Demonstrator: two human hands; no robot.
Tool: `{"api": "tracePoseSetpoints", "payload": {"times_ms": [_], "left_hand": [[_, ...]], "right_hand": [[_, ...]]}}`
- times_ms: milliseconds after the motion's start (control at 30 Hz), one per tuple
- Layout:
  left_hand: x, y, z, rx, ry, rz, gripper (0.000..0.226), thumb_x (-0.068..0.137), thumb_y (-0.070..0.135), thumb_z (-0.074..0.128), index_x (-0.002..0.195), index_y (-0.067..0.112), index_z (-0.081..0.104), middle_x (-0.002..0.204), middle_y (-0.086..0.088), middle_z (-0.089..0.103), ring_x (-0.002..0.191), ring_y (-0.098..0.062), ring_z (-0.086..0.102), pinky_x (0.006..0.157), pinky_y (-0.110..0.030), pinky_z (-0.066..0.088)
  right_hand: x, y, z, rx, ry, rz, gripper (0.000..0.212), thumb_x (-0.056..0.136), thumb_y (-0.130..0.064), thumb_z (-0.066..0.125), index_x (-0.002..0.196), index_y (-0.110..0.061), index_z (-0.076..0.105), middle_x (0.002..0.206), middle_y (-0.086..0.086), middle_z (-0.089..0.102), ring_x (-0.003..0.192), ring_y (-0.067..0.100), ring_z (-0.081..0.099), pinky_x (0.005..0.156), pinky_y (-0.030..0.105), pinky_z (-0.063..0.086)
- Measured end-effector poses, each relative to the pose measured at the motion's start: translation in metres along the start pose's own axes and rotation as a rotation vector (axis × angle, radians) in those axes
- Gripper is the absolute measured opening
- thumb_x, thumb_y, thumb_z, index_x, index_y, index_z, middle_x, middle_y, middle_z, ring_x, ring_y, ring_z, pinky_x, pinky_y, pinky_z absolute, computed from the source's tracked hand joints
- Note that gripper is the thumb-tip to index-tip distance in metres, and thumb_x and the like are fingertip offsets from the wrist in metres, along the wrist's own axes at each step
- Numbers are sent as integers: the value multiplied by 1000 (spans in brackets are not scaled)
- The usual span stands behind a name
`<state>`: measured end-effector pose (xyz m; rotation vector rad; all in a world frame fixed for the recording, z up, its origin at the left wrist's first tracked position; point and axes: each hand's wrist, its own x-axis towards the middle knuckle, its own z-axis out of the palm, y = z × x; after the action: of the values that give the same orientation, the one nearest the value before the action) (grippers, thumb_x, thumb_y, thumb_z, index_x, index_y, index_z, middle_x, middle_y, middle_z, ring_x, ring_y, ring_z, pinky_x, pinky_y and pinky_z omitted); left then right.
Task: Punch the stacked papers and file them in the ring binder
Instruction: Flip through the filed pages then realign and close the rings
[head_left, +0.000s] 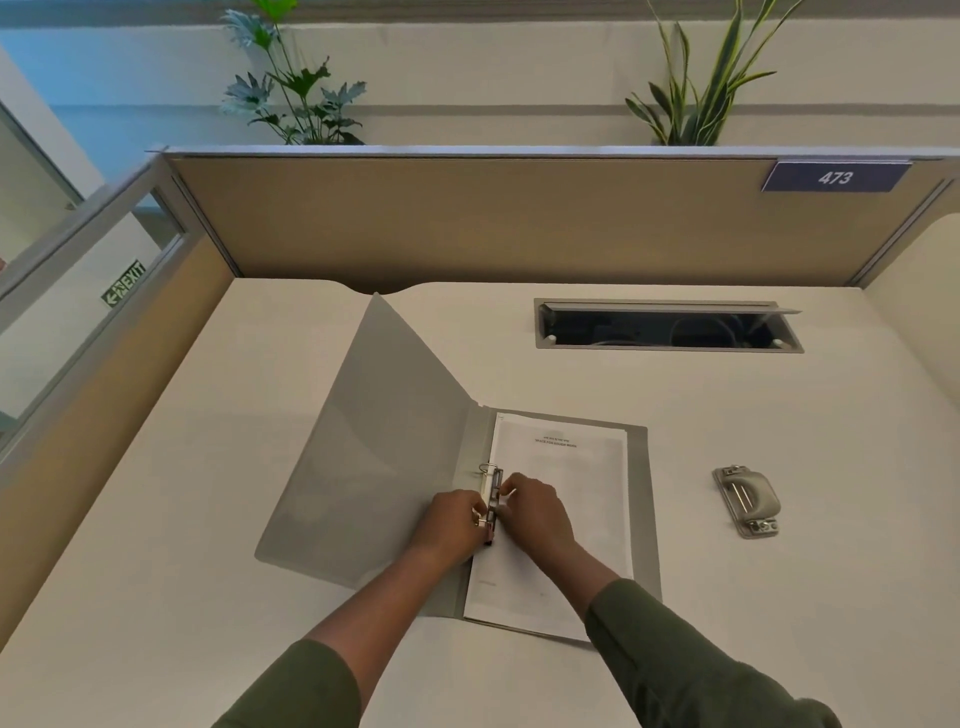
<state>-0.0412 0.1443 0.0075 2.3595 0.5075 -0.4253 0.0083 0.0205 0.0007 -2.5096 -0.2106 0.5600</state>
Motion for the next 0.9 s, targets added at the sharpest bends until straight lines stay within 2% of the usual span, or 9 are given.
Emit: {"api": "tracePoseSetpoints", "payload": {"times_ms": [100,200,333,467,567,633,767,867,900], "left_hand": [[-1,1,0,64,18,24,8,78,14,67,84,13,71,92,-6,72,85,-19,65,66,-22,43],[-4,4,0,123,7,30,16,77,10,63,92,12,70,100,-7,71,93,-23,65,75,-28,51],[-12,19,-16,246,64,82,27,77,6,56,101,14,64,104,-5,63,93,-28,63,74,-32,51],[-20,42,-57,408,329,250,34,73,0,52,102,14,64,103,-7,61,96,-30,58,79,-37,49],[-25,50,-91,551,612,329,34,63,-1,60,94,13,66,108,-12,62,98,-34,58,83,-41,45],[-30,50,-113,628,750,265,39,66,4,63,104,12,63,121,-20,56,109,-39,53,89,-45,43],[-45,48,-141,585,780,-30,57,79,19,60,131,2,43,123,-28,50,111,-43,50,89,-48,43],[-52,50,-149,446,775,-85,40,84,13,56,119,-3,47,109,-27,57,96,-44,58,78,-47,50],[-55,50,-152,406,784,-58,30,84,8,55,111,-3,50,103,-26,60,91,-44,60,74,-46,51]], "right_hand": [[-18,16,2,-264,47,-74,39,94,-29,53,133,-24,51,135,3,52,122,24,47,97,38,40],[-33,38,-1,-326,72,-24,49,96,-37,47,144,-25,39,151,4,35,137,28,34,109,44,29],[-39,63,-17,-347,146,54,53,96,-39,45,145,-24,37,151,5,35,136,29,34,105,45,32],[-38,78,-37,-321,202,215,54,95,-41,45,144,-22,36,148,9,36,131,32,37,100,45,38],[-37,85,-48,-236,227,374,48,93,-38,47,135,-16,39,135,13,41,120,35,42,93,45,41],[-38,89,-54,-151,238,490,41,93,-31,49,128,-10,41,129,15,42,118,37,42,95,47,41],[-38,107,-62,93,210,615,36,89,-12,50,123,-1,43,129,21,47,119,40,47,96,44,41],[-41,118,-71,150,156,544,6,88,-8,51,89,-2,51,103,18,60,91,34,55,77,32,44],[-39,122,-72,157,148,534,11,89,-8,52,79,-4,48,95,15,58,86,32,54,72,30,41]]}}
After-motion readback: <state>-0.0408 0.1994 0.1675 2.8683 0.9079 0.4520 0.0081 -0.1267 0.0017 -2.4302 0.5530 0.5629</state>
